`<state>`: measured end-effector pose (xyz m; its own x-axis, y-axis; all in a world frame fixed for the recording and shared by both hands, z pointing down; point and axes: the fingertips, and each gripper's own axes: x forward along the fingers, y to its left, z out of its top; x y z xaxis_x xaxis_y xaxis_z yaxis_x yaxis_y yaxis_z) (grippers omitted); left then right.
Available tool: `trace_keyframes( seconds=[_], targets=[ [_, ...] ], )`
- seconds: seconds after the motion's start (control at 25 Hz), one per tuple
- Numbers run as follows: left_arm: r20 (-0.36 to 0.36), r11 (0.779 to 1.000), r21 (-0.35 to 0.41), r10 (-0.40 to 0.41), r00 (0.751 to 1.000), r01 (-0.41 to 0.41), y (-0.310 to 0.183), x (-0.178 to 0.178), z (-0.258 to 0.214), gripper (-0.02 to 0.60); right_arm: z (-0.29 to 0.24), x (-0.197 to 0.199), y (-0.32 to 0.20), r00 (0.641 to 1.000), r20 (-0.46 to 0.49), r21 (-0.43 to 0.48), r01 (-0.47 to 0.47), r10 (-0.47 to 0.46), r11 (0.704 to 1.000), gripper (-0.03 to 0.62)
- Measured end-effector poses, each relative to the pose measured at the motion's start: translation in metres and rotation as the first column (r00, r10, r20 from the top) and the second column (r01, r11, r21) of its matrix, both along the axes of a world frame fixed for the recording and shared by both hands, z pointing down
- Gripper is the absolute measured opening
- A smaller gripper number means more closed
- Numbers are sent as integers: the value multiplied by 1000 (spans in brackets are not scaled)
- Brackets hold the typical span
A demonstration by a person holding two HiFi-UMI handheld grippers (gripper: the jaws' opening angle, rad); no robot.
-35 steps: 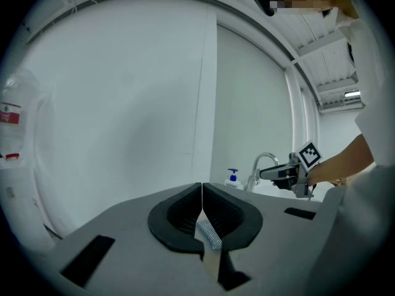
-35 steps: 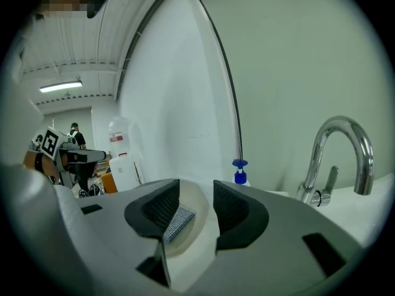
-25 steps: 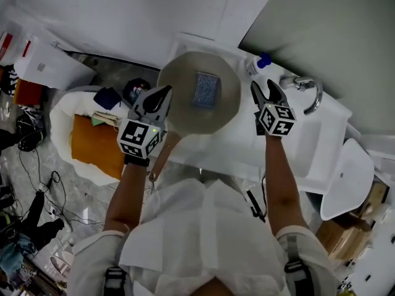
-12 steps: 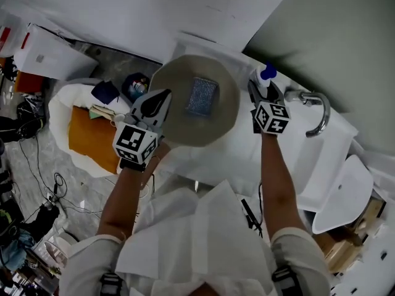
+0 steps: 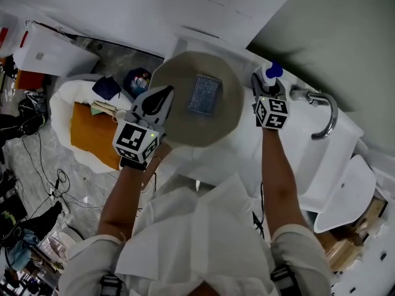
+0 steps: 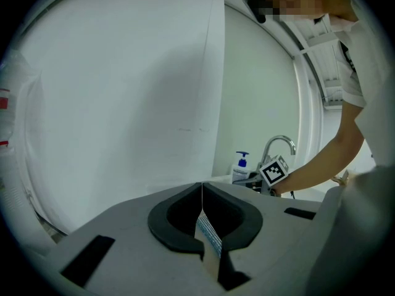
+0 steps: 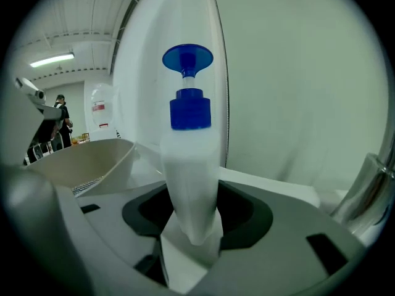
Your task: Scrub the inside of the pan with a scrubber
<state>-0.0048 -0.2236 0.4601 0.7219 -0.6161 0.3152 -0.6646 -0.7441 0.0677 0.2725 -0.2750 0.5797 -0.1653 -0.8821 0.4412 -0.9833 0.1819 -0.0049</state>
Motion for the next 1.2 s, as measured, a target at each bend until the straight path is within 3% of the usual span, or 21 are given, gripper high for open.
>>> trace_keyframes(
  seconds=[0.44, 0.76, 1.2],
  targets=[
    [-7, 1000, -1, 9, 1000, -9, -6, 6, 3, 17, 11, -1, -6, 999, -32, -21, 10, -11, 1000, 201],
    [-11, 1000, 6, 6, 1000, -6, -7, 4, 2, 17, 11, -4, 1, 994, -59, -113, 90, -97, 990, 198],
    [-23, 999, 40, 13, 1000, -13, -2, -7, -17, 17, -51, -25, 41, 986, 9, -158, 169, -169, 973, 196]
  ],
)
